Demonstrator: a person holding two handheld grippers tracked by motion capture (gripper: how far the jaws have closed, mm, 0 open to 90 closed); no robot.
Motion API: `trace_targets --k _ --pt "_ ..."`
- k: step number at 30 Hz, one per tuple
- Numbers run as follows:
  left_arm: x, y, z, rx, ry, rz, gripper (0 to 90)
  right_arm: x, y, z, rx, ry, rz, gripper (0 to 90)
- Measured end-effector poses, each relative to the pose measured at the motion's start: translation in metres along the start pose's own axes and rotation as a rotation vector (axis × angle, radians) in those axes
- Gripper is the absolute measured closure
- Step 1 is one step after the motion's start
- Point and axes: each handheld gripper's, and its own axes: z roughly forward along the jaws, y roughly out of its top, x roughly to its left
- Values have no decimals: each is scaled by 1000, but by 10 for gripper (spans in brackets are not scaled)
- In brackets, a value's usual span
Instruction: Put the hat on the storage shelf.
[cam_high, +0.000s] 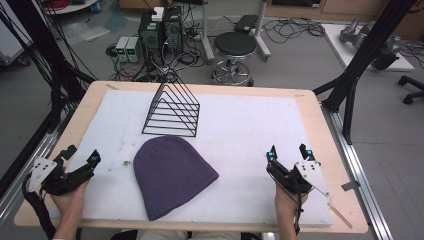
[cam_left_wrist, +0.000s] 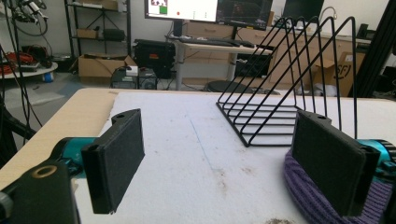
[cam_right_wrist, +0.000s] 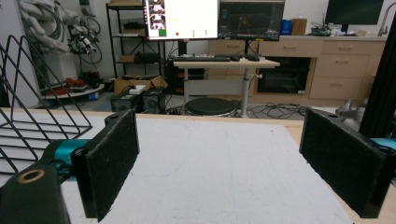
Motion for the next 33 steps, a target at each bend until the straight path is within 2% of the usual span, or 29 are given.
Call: trace_targets --k 10,16,21,23,28,29,31,33 --pt "0 0 0 3 1 -1 177 -1 0 0 2 5 -2 111" --pt "0 0 1 10 -25 -18 176 -1 -1 0 9 8 3 112" --pt "-3 2 2 13 -40 -1 173 -1 0 -1 1 13 10 111" --pt "-6 5 5 27 -68 -4 172 0 0 -1 0 19 7 112" --pt "-12 14 7 35 -100 12 169 0 0 -1 6 22 10 111" --pt "-12 14 7 35 -100 12 169 0 0 0 7 24 6 111" --pt "-17 19 8 50 -104 39 169 1 -1 0 9 26 5 111" --pt "-17 19 9 53 -107 38 169 1 -1 0 9 26 4 111"
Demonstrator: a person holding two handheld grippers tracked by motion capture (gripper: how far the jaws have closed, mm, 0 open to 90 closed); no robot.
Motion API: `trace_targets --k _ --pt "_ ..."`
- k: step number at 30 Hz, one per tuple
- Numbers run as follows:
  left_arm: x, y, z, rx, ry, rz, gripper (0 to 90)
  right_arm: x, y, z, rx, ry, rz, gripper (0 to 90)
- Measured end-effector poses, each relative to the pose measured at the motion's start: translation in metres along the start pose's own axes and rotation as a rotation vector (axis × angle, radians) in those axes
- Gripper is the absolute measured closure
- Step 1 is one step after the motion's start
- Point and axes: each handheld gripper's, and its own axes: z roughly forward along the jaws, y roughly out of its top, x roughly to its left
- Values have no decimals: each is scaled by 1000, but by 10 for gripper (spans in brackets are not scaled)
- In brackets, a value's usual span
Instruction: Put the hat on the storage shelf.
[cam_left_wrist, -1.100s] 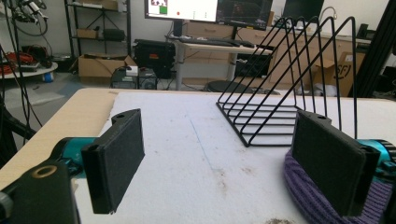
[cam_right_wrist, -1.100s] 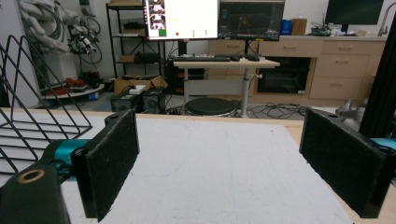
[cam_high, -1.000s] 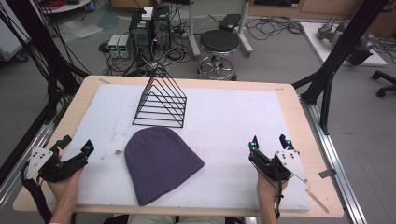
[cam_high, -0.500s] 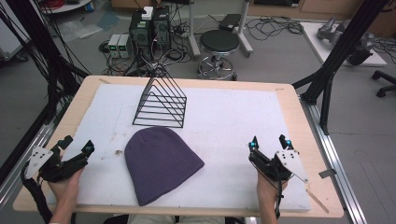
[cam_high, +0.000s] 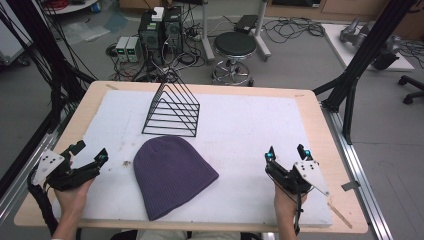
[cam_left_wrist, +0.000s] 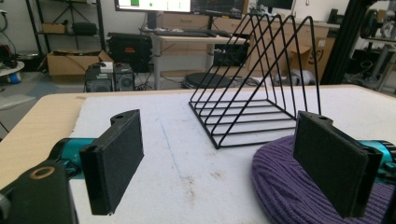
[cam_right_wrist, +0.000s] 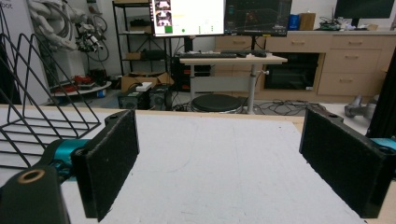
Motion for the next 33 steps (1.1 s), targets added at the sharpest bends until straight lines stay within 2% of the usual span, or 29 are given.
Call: trace_targets --k 2,5,9,12,14,15,18,22,23,26,27,33 --pt "1 0 2 13 -8 -12 169 0 0 0 -1 1 -5 111" --pt "2 2 4 42 -7 -2 169 1 0 0 2 4 -2 111" --pt "4 4 6 57 -2 -7 169 1 0 1 4 5 -2 111" --pt "4 9 14 125 -38 -3 169 2 0 2 6 8 0 111" --pt "3 10 16 140 -45 3 169 2 0 2 8 9 3 111" --pt "0 13 21 170 -58 18 169 2 0 2 8 11 3 111" --pt "-2 16 26 190 -71 21 169 2 -1 2 12 16 6 111" --pt "-12 21 38 251 -90 57 169 3 -2 4 30 35 -1 111" --pt "-12 21 38 251 -90 57 169 3 -2 5 32 38 -4 111" --pt "-18 21 46 299 -109 70 169 3 -2 5 33 44 -12 111" --pt "-21 21 51 335 -118 76 168 4 -2 5 36 48 -8 111" --pt "-27 18 58 387 -100 76 169 4 -2 5 36 49 -12 111"
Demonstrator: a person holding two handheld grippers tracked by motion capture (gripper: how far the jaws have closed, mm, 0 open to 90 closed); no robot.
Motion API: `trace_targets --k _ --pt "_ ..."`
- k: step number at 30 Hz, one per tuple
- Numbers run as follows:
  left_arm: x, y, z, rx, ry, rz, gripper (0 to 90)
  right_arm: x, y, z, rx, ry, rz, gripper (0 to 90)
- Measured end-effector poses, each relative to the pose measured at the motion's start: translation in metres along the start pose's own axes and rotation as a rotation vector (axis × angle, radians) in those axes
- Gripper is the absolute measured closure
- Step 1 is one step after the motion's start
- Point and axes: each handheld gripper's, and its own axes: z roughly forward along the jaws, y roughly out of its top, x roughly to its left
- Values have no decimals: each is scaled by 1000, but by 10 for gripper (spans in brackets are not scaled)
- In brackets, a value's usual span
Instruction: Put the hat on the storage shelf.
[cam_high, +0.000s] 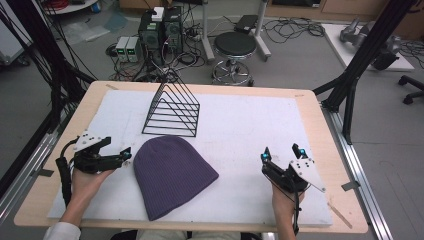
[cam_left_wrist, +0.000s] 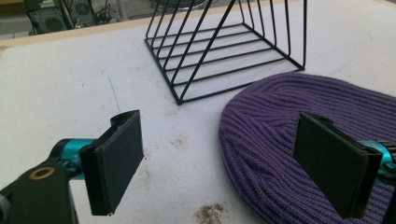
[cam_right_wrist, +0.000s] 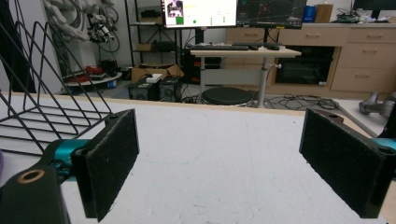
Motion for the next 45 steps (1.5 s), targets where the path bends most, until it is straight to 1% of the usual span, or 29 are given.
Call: trace_targets --k 1,2,4,7,10,11,15,16,17,18,20,22,23,24,27,28,29,30,31,33,34,35,36,37,39,41,42,43,45 --pt "0 0 0 0 0 0 168 0 0 0 0 0 0 111" --pt "0 0 1 13 5 1 168 0 0 0 2 1 4 111" --pt "1 0 3 25 10 -8 168 0 0 0 1 0 0 111" --pt "0 0 4 33 11 -11 168 0 0 0 1 -1 -1 111" --pt "-2 0 8 58 0 -28 168 0 0 1 -1 0 -6 111" --pt "-3 1 10 68 -4 -30 168 1 0 0 3 1 -1 111" --pt "-7 2 16 89 -3 -35 168 1 0 0 4 3 4 111" --pt "-8 3 17 99 -4 -30 168 0 0 0 1 1 -4 111" --pt "-9 3 19 110 -3 -27 168 1 0 0 5 3 3 111" --pt "-11 4 21 124 0 -21 168 1 0 0 2 2 -1 111" --pt "-15 5 25 139 8 -19 168 1 0 0 5 2 2 111" --pt "-17 5 30 162 7 -18 169 1 0 0 5 3 2 111" --pt "-20 6 34 184 19 -3 174 1 0 1 5 3 1 111" --pt "-20 6 34 184 19 -3 178 1 0 1 5 3 1 111" --pt "-23 6 39 203 15 -3 181 1 0 1 8 6 -4 111" --pt "-24 6 41 216 17 -4 185 1 0 1 8 6 -6 111" --pt "-26 5 45 241 14 -10 185 2 0 1 11 9 0 111" --pt "-26 5 47 251 15 -11 185 2 0 1 9 10 -1 111" --pt "-26 5 47 251 15 -11 186 2 0 1 9 9 -2 111" --pt "-27 4 52 286 8 -20 190 2 0 1 10 11 -1 111" --pt "-26 4 54 302 7 -16 192 2 0 1 10 11 -2 111" --pt "-27 3 55 300 8 -25 192 2 0 1 11 11 -3 111" --pt "-27 3 56 313 4 -29 192 2 0 1 12 12 0 111" --pt "-27 3 56 313 4 -29 192 2 0 1 12 12 0 111" --pt "-26 2 60 332 -9 -50 192 2 -1 2 15 10 -6 111" --pt "-26 2 61 336 -11 -57 192 2 -1 2 14 11 -5 111" --pt "-26 1 61 343 -11 -60 192 2 -1 2 14 12 -6 111" --pt "-26 1 62 357 -11 -53 194 2 -1 2 14 12 -4 111" --pt "-27 1 63 361 -9 -57 195 2 -1 2 14 14 -4 111"
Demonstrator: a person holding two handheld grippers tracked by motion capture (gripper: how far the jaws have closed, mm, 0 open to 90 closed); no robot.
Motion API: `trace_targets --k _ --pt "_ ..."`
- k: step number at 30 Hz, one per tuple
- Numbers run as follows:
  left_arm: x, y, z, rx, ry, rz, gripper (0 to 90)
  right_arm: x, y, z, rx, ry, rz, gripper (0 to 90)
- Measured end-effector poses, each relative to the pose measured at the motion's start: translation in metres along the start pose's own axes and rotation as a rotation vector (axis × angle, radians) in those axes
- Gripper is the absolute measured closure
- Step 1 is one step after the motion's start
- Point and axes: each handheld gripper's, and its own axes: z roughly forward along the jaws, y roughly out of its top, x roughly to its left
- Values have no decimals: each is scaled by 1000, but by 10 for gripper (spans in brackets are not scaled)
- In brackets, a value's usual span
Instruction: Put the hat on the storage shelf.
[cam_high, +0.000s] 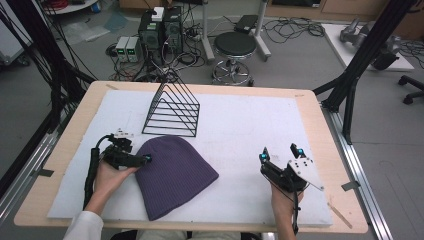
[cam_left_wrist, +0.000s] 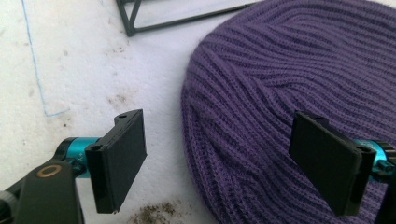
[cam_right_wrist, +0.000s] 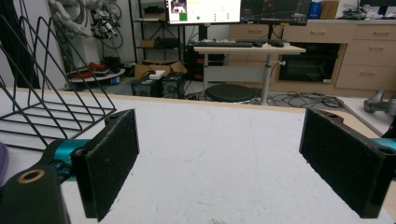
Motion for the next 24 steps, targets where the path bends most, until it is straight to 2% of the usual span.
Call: trace_targets --k 5,7,13,18,19,20,21,22,23,24 --pt "-1 -1 4 38 20 -12 191 0 0 0 6 13 4 111" --pt "-1 -2 7 51 10 -32 192 0 0 0 6 14 1 111" --pt "-3 -1 8 57 -3 -38 241 1 -1 1 17 18 4 111" --pt "-3 -1 8 54 7 -64 301 1 -1 2 21 20 9 111" --pt "-3 -1 7 55 20 -69 319 1 -1 2 19 18 7 111" --pt "-5 0 7 53 28 -68 343 1 -1 2 18 19 6 111" --pt "-5 0 7 46 8 -71 396 1 -1 2 19 20 7 111" --pt "-5 0 6 46 -36 -66 494 1 -1 2 18 21 4 111" --pt "-5 0 6 46 -36 -66 597 1 -1 2 18 21 4 111" --pt "-6 0 6 45 -62 -68 663 1 -1 2 24 22 7 111"
